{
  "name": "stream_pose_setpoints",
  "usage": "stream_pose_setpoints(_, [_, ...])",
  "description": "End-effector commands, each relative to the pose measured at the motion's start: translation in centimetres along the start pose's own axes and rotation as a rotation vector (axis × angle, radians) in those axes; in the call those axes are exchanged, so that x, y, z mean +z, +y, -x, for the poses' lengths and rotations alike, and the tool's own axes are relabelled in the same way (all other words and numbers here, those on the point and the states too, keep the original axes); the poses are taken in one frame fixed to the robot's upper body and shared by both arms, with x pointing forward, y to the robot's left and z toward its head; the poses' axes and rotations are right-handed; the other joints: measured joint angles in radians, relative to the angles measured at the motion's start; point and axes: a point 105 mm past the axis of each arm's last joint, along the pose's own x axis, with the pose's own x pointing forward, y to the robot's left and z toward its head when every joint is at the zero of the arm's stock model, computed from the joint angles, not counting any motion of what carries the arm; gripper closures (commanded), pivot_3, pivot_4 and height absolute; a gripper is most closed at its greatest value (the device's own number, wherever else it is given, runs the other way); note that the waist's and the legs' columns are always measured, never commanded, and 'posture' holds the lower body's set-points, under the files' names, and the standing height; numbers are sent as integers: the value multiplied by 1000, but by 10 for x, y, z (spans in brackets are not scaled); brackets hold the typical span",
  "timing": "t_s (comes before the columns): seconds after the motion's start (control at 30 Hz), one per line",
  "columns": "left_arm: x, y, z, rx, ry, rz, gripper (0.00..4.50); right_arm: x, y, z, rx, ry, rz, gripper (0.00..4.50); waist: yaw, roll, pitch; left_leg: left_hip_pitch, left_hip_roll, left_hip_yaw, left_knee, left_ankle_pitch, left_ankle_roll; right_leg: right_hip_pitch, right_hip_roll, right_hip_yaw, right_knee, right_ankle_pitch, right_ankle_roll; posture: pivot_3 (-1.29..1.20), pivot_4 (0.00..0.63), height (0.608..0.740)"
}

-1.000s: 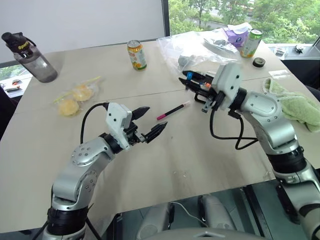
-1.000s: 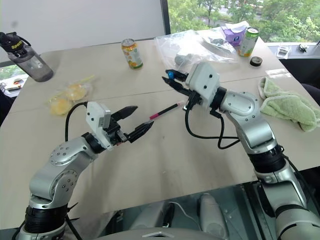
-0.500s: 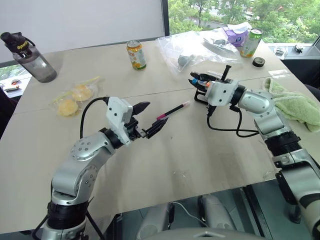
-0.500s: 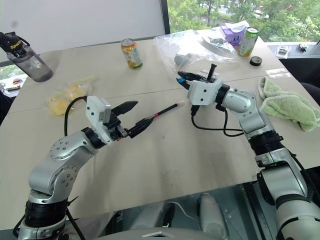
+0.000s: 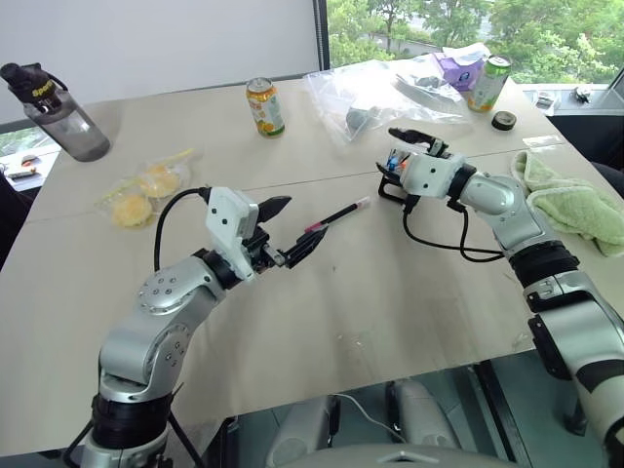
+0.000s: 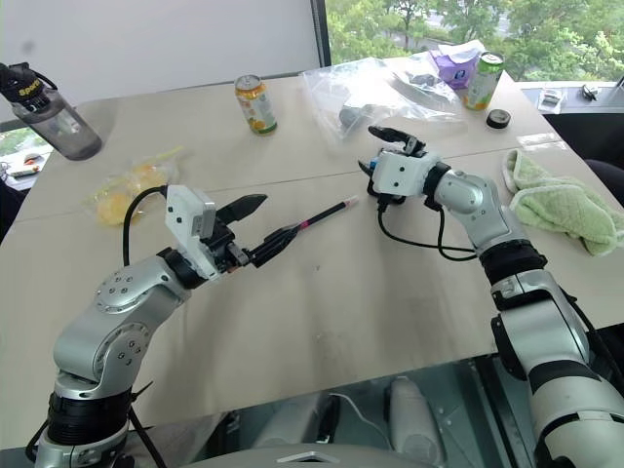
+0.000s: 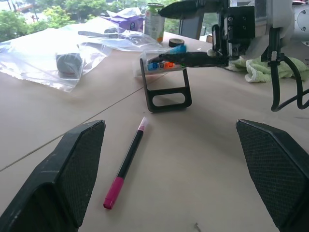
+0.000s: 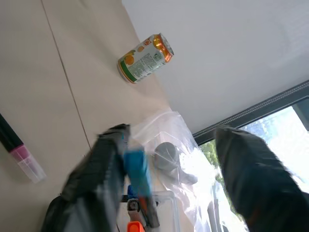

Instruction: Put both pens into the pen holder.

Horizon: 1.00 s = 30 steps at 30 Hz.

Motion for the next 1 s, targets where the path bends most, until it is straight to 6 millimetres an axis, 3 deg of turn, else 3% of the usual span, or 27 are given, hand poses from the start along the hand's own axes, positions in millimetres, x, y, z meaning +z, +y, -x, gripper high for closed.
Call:
stream_pose_setpoints(0.03, [15,-5,2,-12,-44,-51,0,7,-22,2,-86,-35,27,42,0,0,0,0,0,0,0,0,0,0,0,0,0,0,0,0,150,739])
stream_pose_setpoints(0.2, [7,0,-2,-8,-8,-72,0,16,-32,15,-158,-104,-146,42,0,0,0,0,0,0,0,0,0,0,0,0,0,0,0,0,150,739])
stream_pose_setpoints(0.27, [-2,7,-11,1,38,-114,0,21,-31,25,-173,-133,-353,42,1,0,0,0,0,0,0,0,0,0,0,0,0,0,0,0,150,739])
stream_pose_setpoints(0.37, [-18,21,-30,-6,104,-140,0,36,-6,48,-29,-148,-683,42,20,0,0,0,0,-4,1,0,0,2,-1,-4,0,0,0,0,150,739])
stream_pose_setpoints(0.47, [-31,38,-48,-18,166,-148,0,60,26,79,179,-111,-865,42,29,1,0,-2,-1,-5,1,0,0,1,-2,-5,0,0,0,0,150,739])
stream_pose_setpoints(0.57, [-45,42,-56,-86,232,-133,0,65,37,99,236,-43,-927,42,24,1,0,-3,-1,-5,2,0,0,0,-2,-4,0,0,0,0,150,739])
stream_pose_setpoints(0.7, [-67,44,-64,-190,345,-94,0,69,34,115,177,-19,-993,42,15,0,1,-3,-1,-4,2,0,0,0,-1,-4,0,0,0,0,150,739])
stream_pose_setpoints(0.83, [-74,47,-78,-231,406,-101,0,63,43,135,125,60,-995,42,17,-1,1,-4,-1,-5,3,0,0,0,-2,-6,0,0,0,0,150,739])
stream_pose_setpoints(1.0, [-80,52,-92,-207,420,-129,0,56,51,145,85,129,-977,42,22,-1,0,-8,-2,-6,6,0,0,-3,-3,-6,1,0,1,0,150,739])
